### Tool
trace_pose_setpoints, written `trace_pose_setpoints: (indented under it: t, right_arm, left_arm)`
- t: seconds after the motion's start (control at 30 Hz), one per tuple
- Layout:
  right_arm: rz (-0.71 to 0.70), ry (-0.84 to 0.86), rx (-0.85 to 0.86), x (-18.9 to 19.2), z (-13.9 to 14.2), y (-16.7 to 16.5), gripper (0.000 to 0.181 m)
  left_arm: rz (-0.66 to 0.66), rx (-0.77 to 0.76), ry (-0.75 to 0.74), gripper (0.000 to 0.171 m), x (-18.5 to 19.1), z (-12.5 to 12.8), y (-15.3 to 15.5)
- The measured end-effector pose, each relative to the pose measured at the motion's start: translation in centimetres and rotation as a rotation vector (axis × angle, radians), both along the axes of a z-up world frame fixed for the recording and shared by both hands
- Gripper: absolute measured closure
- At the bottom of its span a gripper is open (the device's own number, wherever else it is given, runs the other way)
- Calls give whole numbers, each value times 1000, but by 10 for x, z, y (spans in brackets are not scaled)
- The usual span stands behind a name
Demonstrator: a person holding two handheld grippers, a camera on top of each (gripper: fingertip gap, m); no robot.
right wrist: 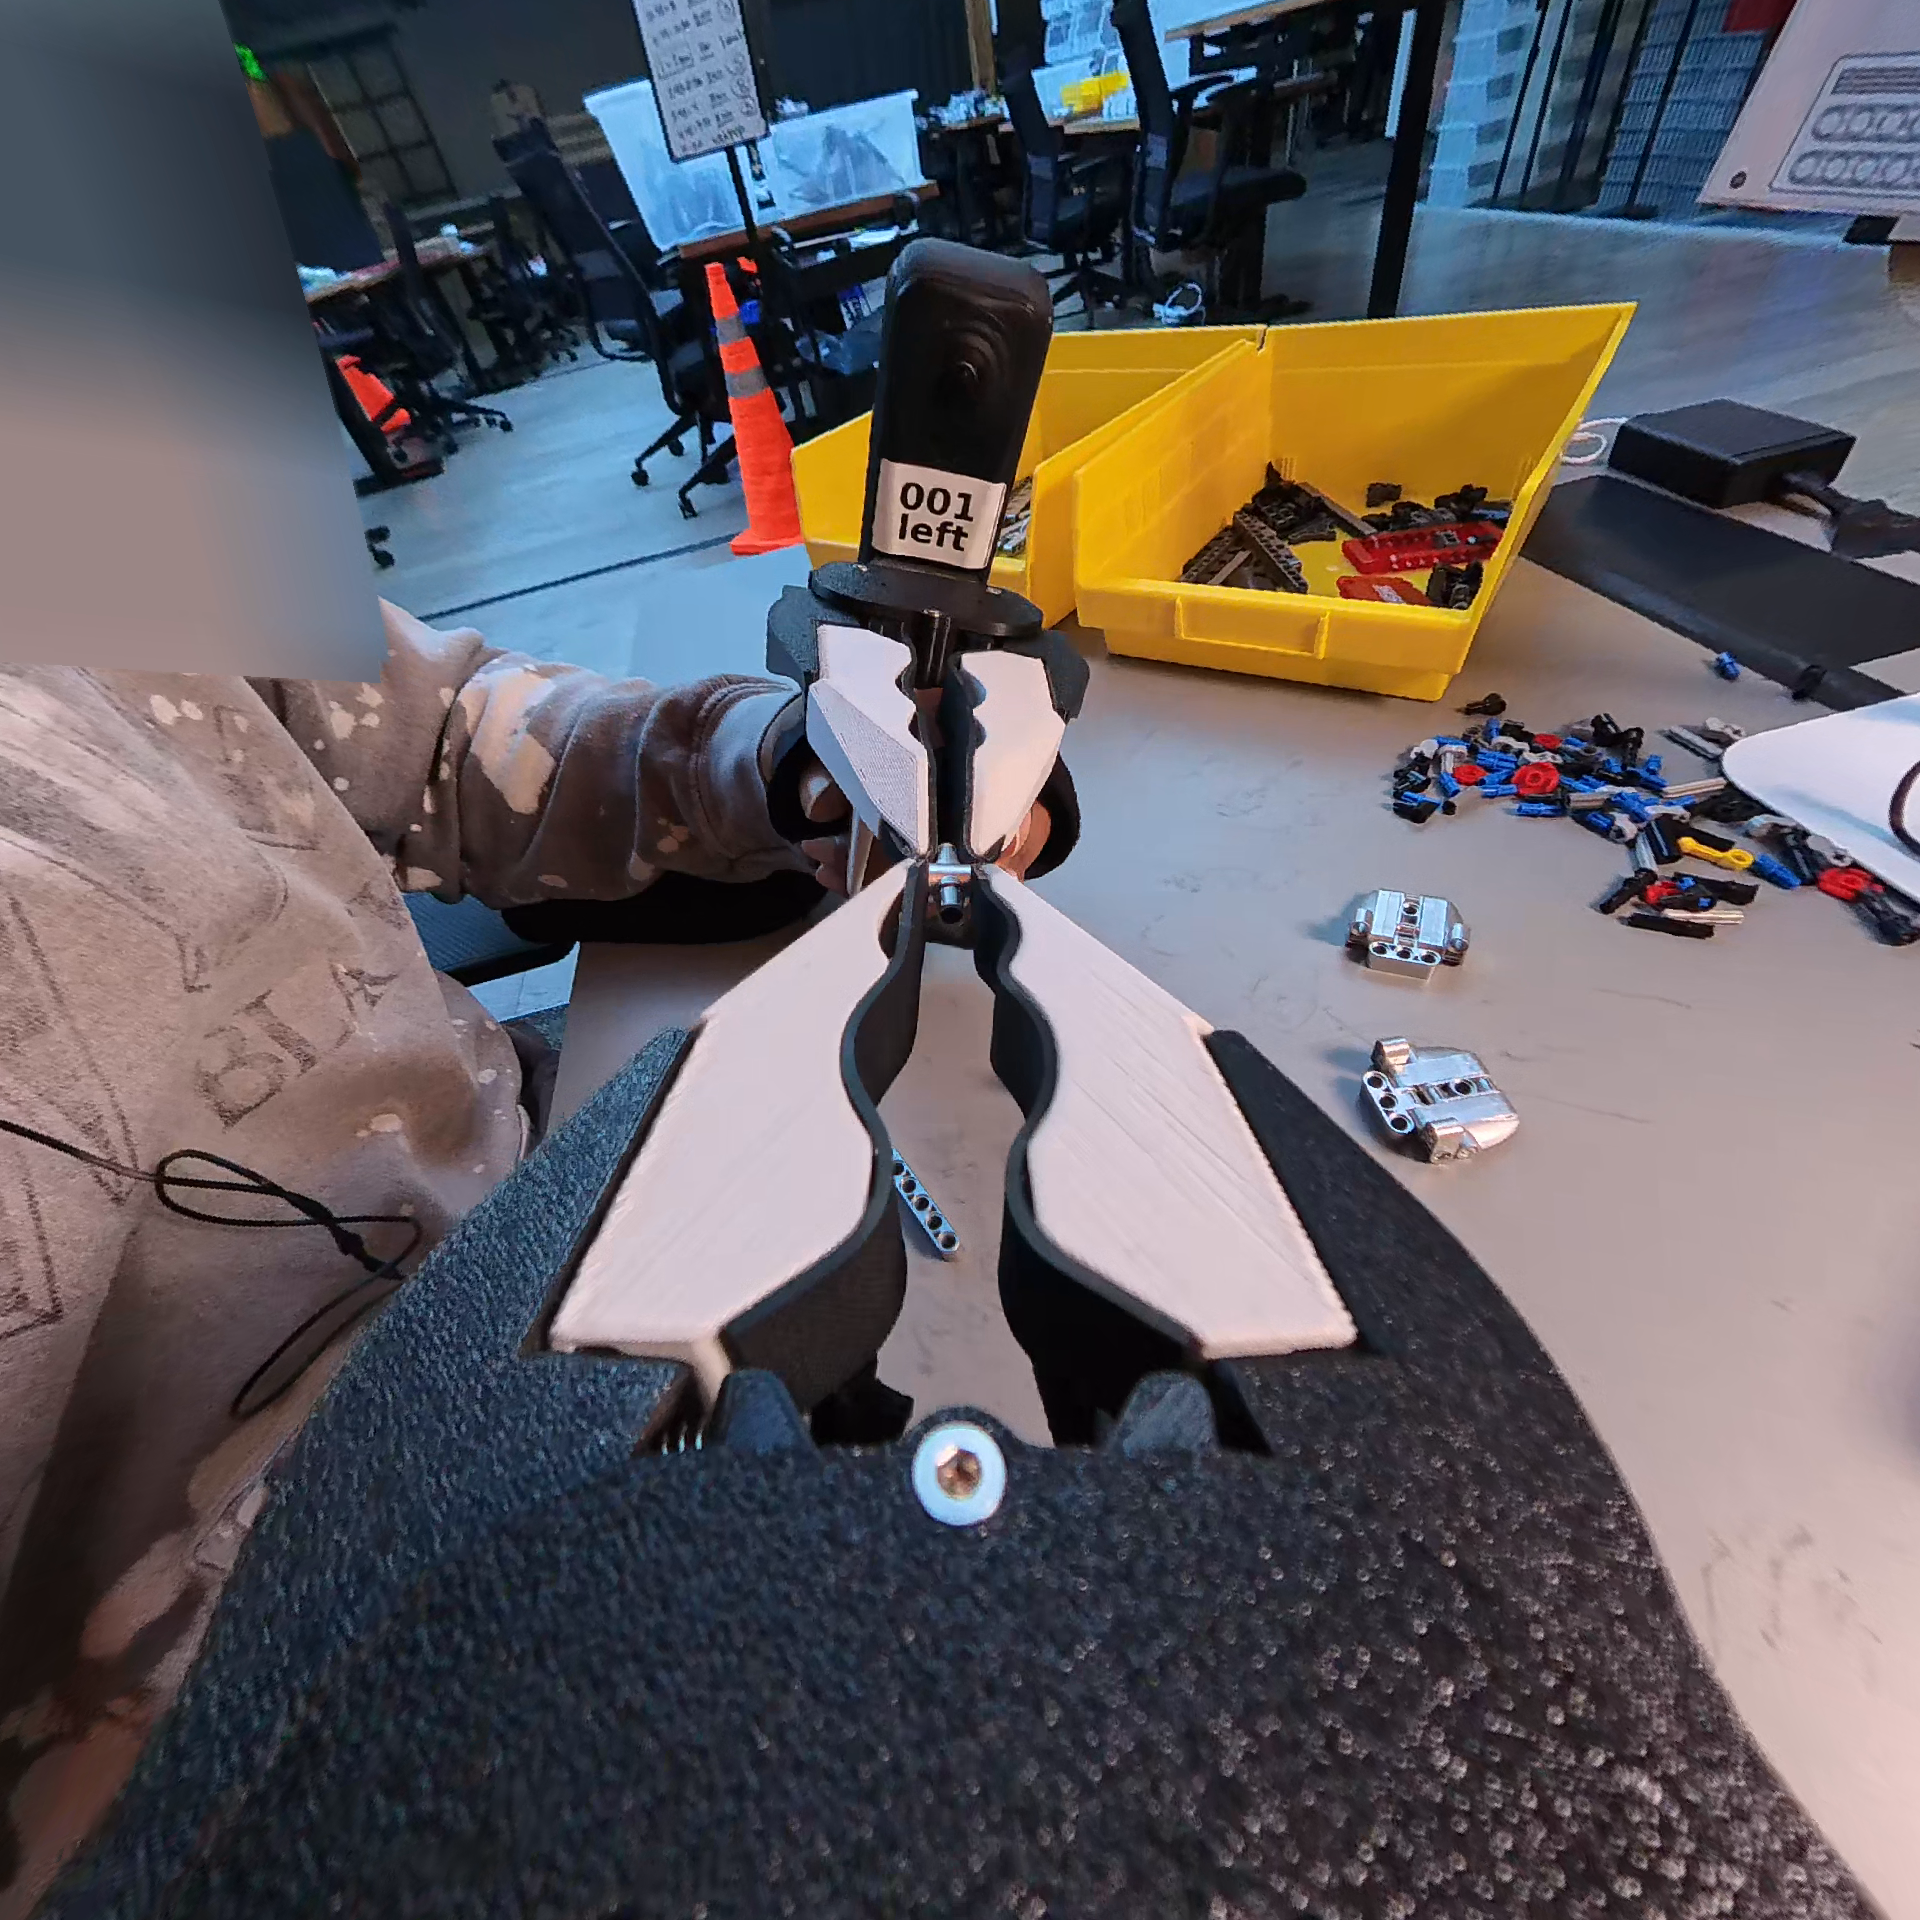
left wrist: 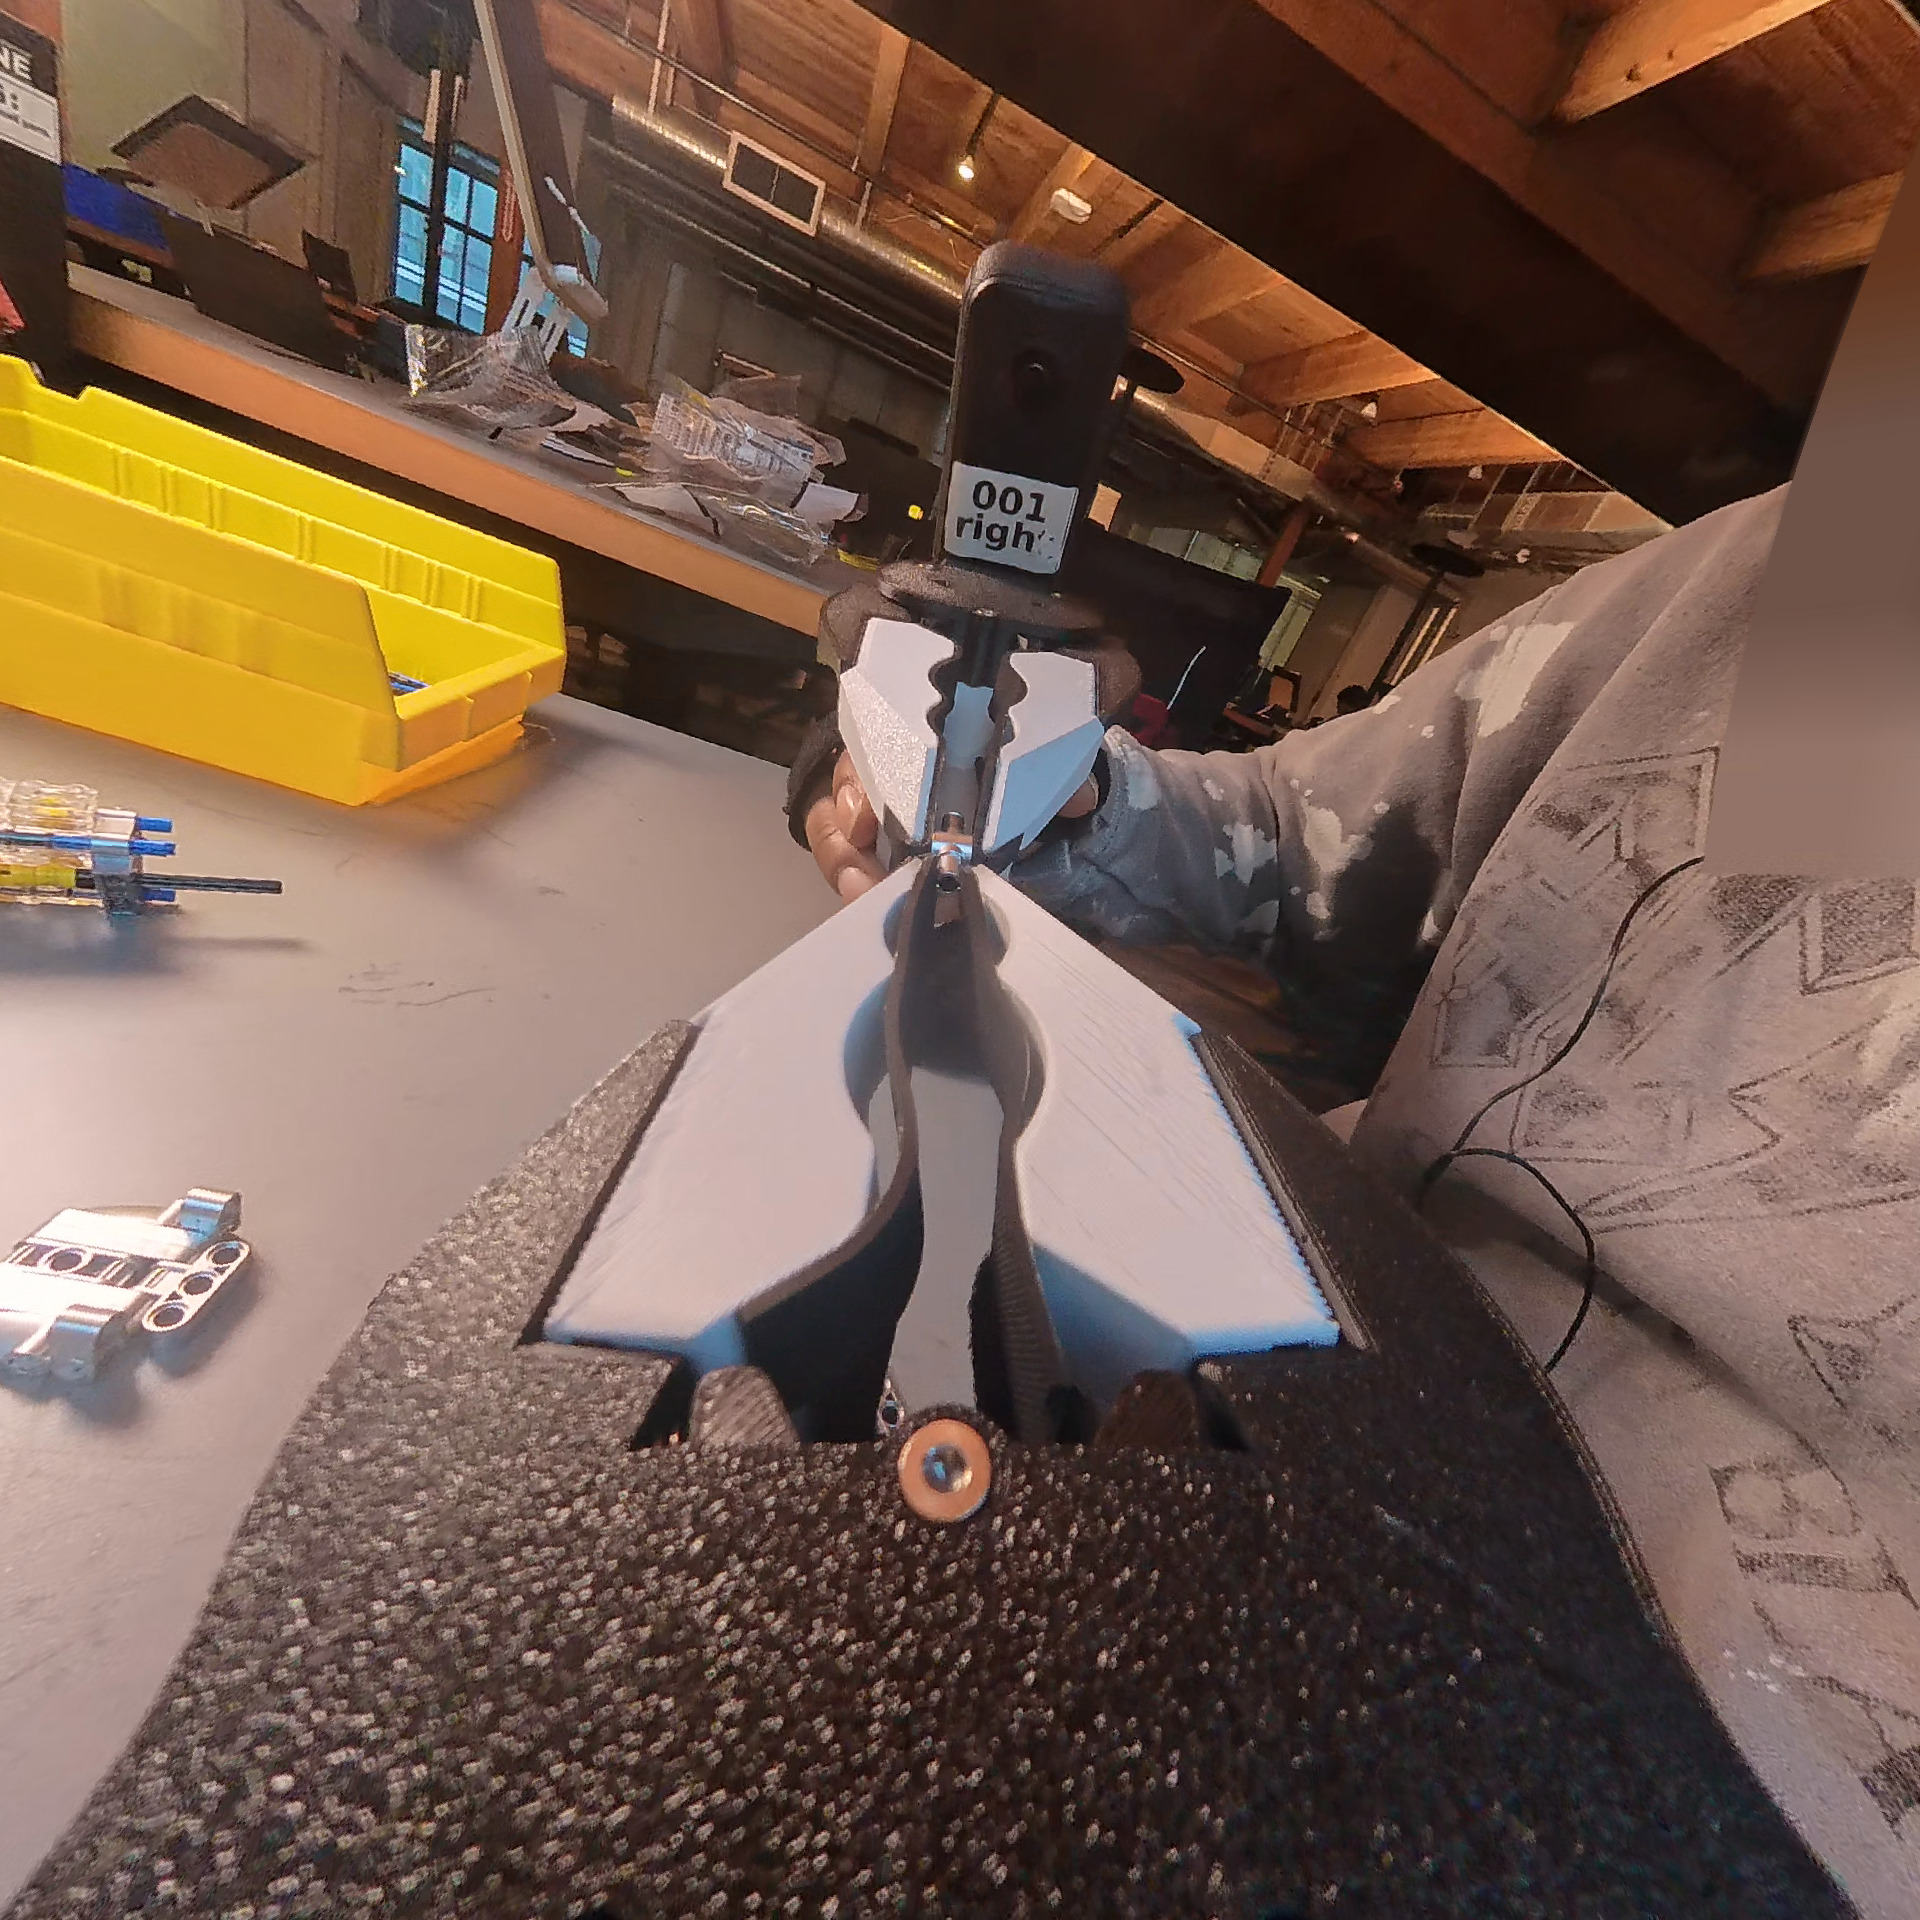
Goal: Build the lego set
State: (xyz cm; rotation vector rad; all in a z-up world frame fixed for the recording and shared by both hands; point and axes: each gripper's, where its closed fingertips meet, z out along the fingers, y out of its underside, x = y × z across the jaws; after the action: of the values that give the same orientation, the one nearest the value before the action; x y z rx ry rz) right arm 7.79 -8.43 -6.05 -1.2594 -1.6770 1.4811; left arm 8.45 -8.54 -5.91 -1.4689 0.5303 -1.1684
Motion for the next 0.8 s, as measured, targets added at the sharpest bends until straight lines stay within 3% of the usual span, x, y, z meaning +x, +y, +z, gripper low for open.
trace_pose_setpoints:
  t: [0.17,0.27,0.43,0.6,0.8]
  right_arm:
    - [-5,-133,160,2,-21,17,175]
    - [28,-401,460,17,-72,49,176]
    - [202,-645,643,28,-119,50,176]
    - [282,-749,725,23,-134,50,176]
    - [333,-822,787,21,-136,49,176]
  left_arm:
    - [71,-49,165,165,-5,-25,10]
    - [122,-105,442,148,-17,-68,19]
    - [88,-219,721,147,-22,-126,16]
    - [97,-229,852,165,-24,-145,14]
    - [83,-237,872,166,-21,-149,13]
